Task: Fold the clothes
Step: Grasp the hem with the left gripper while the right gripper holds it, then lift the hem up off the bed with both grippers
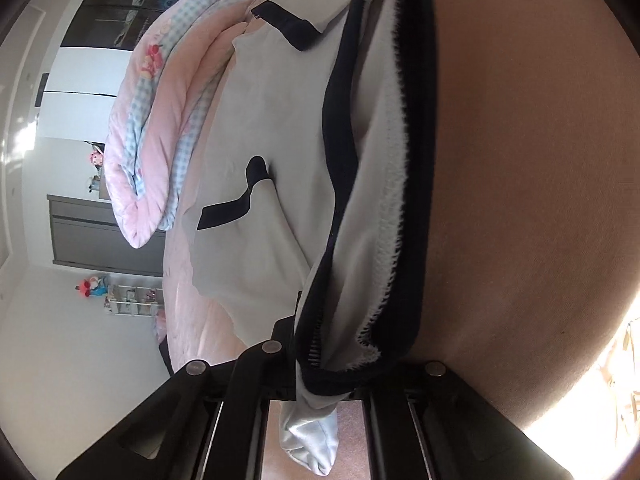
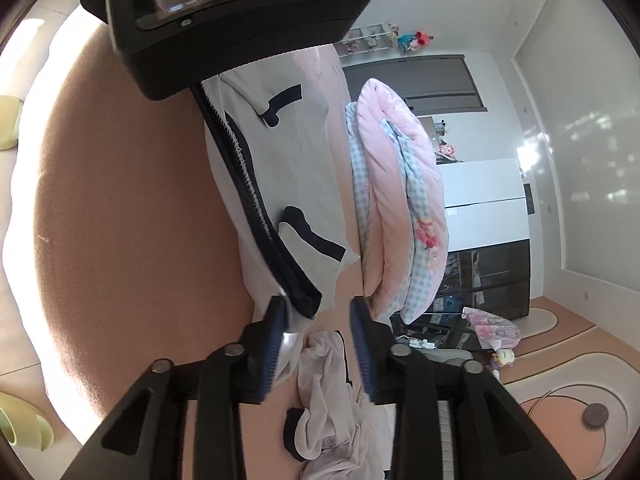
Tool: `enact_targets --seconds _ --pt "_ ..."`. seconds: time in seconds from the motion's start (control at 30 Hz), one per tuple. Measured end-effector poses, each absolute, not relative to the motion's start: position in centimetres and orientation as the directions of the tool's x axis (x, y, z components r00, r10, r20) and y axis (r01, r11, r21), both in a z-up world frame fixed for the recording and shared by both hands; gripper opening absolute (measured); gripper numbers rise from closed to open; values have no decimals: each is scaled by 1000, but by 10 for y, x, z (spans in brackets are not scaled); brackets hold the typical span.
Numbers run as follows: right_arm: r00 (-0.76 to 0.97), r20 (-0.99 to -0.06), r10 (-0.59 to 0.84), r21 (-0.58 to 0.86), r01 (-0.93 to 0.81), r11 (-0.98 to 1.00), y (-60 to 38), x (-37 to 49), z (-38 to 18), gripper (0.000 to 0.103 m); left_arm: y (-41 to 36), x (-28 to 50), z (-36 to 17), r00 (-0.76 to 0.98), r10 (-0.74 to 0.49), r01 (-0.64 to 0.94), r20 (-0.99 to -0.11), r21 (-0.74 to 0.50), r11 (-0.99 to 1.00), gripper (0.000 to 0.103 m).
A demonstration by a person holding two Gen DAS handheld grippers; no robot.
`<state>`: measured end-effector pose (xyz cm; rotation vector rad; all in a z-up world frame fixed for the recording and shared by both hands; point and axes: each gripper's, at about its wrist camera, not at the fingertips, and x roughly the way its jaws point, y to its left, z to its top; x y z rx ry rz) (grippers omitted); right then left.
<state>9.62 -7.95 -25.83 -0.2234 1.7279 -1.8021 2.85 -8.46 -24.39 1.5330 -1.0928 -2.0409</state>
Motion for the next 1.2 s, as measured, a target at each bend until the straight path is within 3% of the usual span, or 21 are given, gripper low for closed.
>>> enact_targets --seconds 0.03,0.23,0.4,0.63,0.83,0.93,1.0,1.2 --pt "-788 -302 -537 -943 328 50 -80 96 -259 63 -87 27 -240 -334 -668 -156 -664 738 -656 2" --pt "-801 -310 -513 -943 328 58 -86 93 -273 64 -121 16 -206 -280 -513 -11 -811 537 -844 5" --pt "-814 -322 -483 -937 348 37 -95 82 -277 64 -133 13 -194 -276 -485 38 -830 495 -868 5" --pt "-845 -270 -463 -957 288 31 -103 58 -277 76 -105 25 -212 -322 -629 -81 -707 683 -726 6" --pt "-855 -187 -484 -982 168 83 -105 49 -288 77 -87 41 -234 -403 -739 -153 -539 836 -527 8" --pt "-860 -176 -478 -984 157 79 -106 48 -291 77 -86 43 -243 -411 -760 -167 -504 861 -481 9" --pt "-871 -188 -454 -982 179 64 -109 45 -290 77 -88 44 -250 -395 -762 -171 -513 856 -488 9" --pt "-871 -338 -357 -933 359 6 -113 24 -277 77 -70 50 -262 -432 -812 -136 -392 918 -372 7"
